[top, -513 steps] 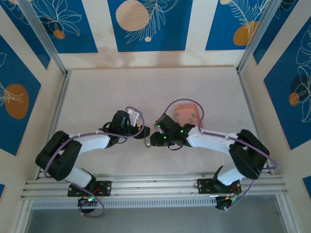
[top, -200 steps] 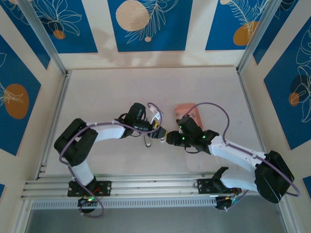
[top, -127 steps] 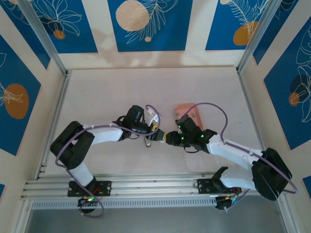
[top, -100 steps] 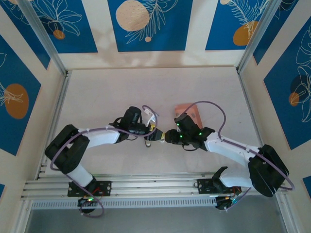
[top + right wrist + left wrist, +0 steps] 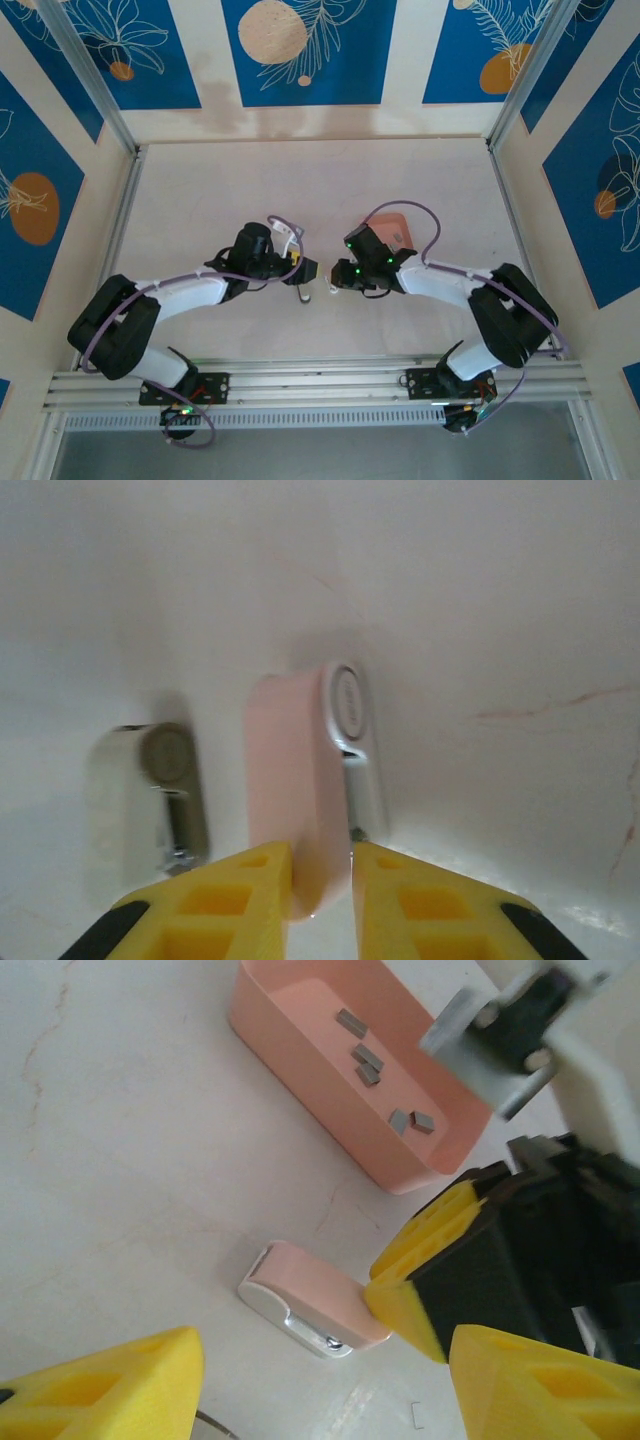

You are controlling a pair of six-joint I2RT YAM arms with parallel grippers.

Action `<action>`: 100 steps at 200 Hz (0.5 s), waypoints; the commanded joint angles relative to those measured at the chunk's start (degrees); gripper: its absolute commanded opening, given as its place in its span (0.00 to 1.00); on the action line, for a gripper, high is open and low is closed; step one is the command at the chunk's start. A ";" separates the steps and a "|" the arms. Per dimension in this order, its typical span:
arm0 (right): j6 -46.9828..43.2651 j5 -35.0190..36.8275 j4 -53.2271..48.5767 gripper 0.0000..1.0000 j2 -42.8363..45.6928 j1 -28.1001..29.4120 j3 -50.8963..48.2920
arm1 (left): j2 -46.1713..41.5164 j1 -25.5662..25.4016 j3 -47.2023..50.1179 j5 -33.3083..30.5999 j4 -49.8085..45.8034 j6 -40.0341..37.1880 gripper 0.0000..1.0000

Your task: Load the staples into the stapler

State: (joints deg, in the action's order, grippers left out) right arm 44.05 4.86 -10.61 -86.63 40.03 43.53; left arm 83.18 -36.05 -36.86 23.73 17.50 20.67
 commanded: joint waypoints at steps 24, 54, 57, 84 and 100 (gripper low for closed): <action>0.48 0.58 -3.80 0.21 -0.16 0.68 0.45 | -0.55 0.54 0.66 -0.83 0.25 0.43 0.66; -2.62 2.16 -5.27 0.30 6.17 0.11 2.06 | -1.59 0.58 0.99 -1.80 0.17 0.86 0.67; -3.00 2.24 -5.48 0.32 6.86 -0.15 2.16 | -1.74 0.61 1.02 -2.01 0.17 0.93 0.67; -6.99 2.55 -8.63 0.46 12.66 -4.32 2.53 | -3.45 1.23 1.86 -3.86 0.43 1.73 0.68; -11.36 5.99 -13.15 0.48 15.41 -9.24 3.17 | -4.83 1.78 2.47 -5.70 0.11 2.33 0.69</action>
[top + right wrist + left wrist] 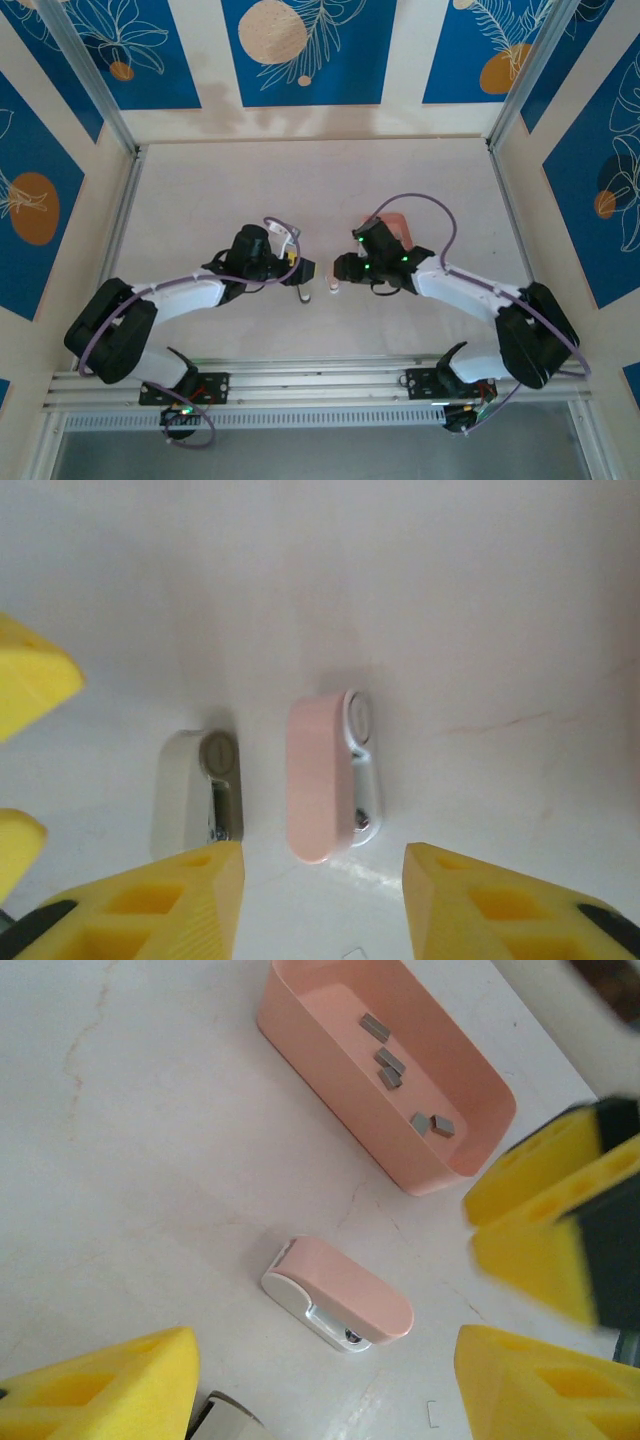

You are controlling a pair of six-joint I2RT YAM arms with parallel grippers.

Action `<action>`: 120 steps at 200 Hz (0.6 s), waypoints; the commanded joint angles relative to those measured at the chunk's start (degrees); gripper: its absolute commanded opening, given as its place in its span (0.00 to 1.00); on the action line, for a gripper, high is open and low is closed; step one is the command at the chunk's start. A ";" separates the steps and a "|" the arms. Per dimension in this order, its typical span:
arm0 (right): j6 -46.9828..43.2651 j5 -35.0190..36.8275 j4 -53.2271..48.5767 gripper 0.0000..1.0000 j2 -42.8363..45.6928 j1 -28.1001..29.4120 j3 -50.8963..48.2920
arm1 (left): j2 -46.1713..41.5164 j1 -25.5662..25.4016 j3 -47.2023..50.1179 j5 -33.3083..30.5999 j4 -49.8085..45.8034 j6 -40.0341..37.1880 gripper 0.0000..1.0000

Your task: Load the staples into the stapler

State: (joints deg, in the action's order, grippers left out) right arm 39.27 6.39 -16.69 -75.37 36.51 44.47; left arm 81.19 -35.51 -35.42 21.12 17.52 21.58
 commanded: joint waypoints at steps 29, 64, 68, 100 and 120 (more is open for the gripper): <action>-14.16 2.06 -12.68 0.55 4.34 -22.36 4.56 | -5.59 2.92 2.81 -8.14 -0.39 2.86 0.74; -17.43 -8.66 -10.31 0.58 -3.41 -35.73 6.11 | -8.31 4.88 5.75 -11.93 1.43 4.53 0.75; -17.53 -9.05 -9.86 0.58 -4.27 -35.87 6.22 | -8.57 5.11 5.99 -12.06 1.59 4.74 0.75; -17.65 -11.10 -6.94 0.58 -10.90 -35.70 7.67 | -10.70 6.15 7.48 -13.10 1.49 4.89 0.76; -16.21 -15.00 -5.03 0.58 -13.32 -33.85 8.50 | -11.69 7.02 7.92 -13.90 0.79 4.44 0.76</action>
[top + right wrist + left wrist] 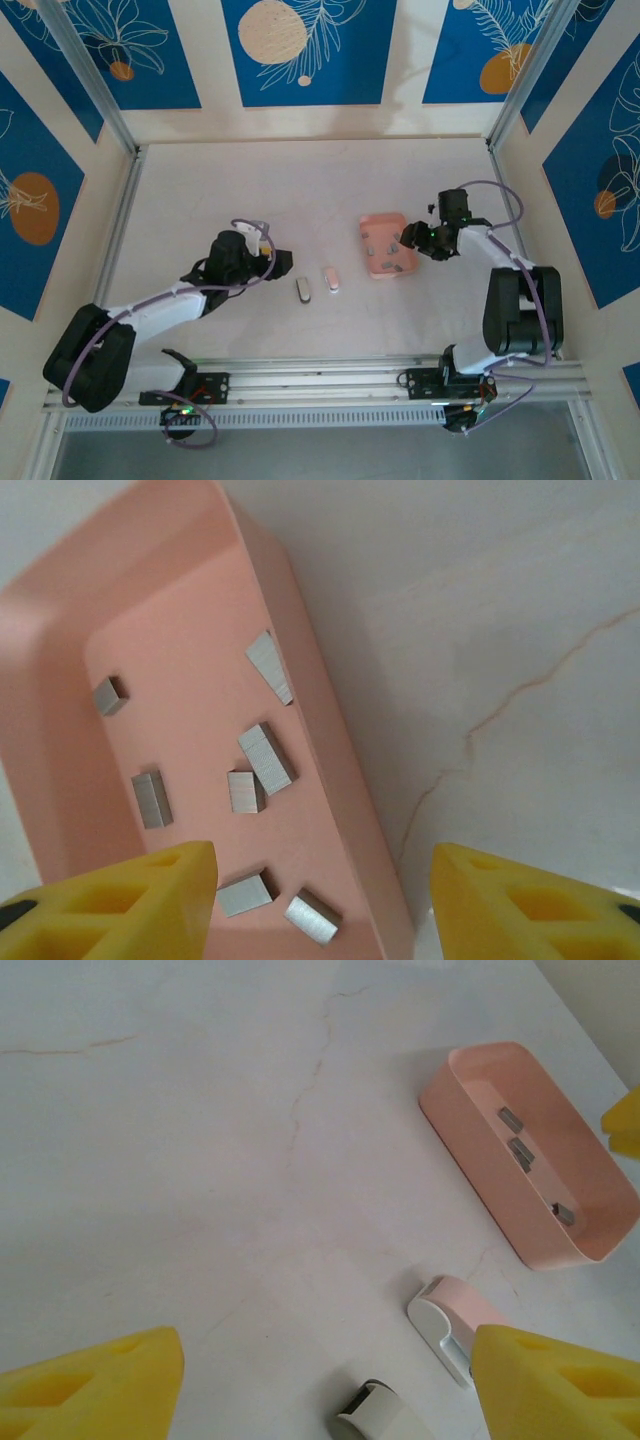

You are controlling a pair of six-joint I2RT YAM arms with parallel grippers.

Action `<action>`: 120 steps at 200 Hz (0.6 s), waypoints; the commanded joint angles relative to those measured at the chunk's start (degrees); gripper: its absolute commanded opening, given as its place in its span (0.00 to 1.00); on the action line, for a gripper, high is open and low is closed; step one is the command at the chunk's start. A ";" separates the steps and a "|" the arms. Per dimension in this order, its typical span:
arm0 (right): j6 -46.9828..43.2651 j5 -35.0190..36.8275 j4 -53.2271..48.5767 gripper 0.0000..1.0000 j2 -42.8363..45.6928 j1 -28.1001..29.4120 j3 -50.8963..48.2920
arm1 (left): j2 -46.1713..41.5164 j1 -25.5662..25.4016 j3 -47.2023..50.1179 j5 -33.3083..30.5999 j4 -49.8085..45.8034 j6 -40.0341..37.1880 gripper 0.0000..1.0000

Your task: Load the staples into the stapler

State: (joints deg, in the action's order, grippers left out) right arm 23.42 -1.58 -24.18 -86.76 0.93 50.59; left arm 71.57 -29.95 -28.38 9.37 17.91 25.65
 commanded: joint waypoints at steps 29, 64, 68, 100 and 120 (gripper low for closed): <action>1.55 -7.30 3.14 0.59 -2.40 8.81 4.03 | -3.10 2.95 1.21 -3.36 -0.64 -0.11 0.77; 2.18 -2.42 0.79 0.59 -0.27 11.63 6.51 | -6.04 5.43 1.31 -6.69 -3.01 -1.65 0.79; 1.88 -1.65 0.60 0.60 0.14 11.51 6.74 | -6.71 5.70 1.26 -7.55 -3.40 -2.18 0.79; -1.52 6.12 1.66 0.73 5.15 8.87 6.23 | -12.86 7.81 1.98 -19.42 -5.52 -7.43 0.85; -3.69 10.60 7.17 0.94 9.79 6.42 2.59 | -16.99 8.40 4.36 -29.48 -3.67 -12.57 0.91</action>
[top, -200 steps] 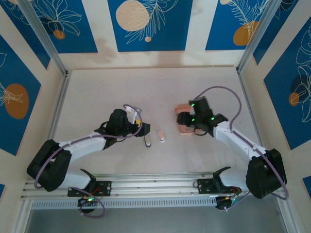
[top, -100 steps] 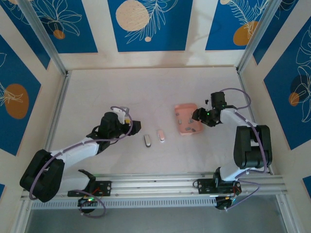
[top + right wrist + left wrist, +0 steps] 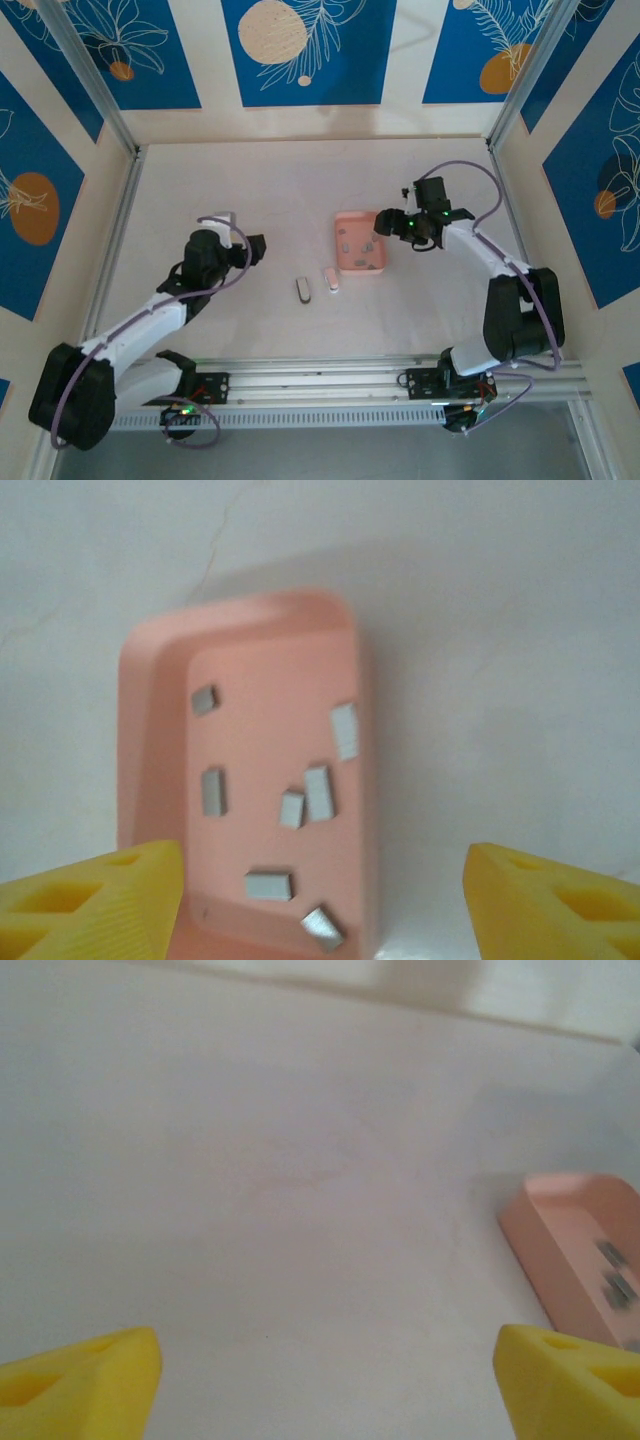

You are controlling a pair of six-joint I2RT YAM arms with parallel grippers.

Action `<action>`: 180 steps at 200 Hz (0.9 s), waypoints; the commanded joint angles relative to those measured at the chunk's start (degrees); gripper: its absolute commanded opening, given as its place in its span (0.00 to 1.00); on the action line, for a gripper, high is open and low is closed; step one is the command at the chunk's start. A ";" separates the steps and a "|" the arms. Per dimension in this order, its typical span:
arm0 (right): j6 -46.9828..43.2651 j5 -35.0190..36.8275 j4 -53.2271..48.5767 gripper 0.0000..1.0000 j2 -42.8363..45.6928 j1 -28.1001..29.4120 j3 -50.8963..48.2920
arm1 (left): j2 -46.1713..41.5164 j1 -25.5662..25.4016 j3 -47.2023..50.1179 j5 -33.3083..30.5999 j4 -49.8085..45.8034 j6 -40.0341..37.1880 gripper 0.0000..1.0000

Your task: Load the staples into the stapler

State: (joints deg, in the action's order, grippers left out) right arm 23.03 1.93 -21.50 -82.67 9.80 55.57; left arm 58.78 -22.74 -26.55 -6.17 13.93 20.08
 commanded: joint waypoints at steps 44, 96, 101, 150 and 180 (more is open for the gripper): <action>-6.67 12.97 19.22 0.99 12.24 -7.78 -13.15 | -10.11 1.41 11.81 -29.52 12.03 -18.65 1.00; -10.19 16.04 34.32 0.99 11.95 -10.92 -23.32 | -3.23 3.66 18.84 -30.38 29.75 -23.59 1.00; -10.40 16.10 35.49 0.99 11.58 -11.24 -24.04 | -1.05 4.26 19.02 -29.34 31.97 -23.53 1.00; -13.52 14.24 55.62 0.99 8.23 -12.17 -32.94 | 24.97 6.07 20.56 -19.77 66.63 -30.62 1.00; -15.41 7.31 57.90 0.99 7.89 -12.53 -33.82 | 31.73 7.37 15.92 -18.24 64.76 -30.34 1.00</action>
State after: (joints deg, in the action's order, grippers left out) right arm 10.76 14.68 26.96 -74.81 -2.39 22.48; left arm 88.40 -16.88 -7.92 -28.27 69.04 -7.94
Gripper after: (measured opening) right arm 0.992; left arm 0.998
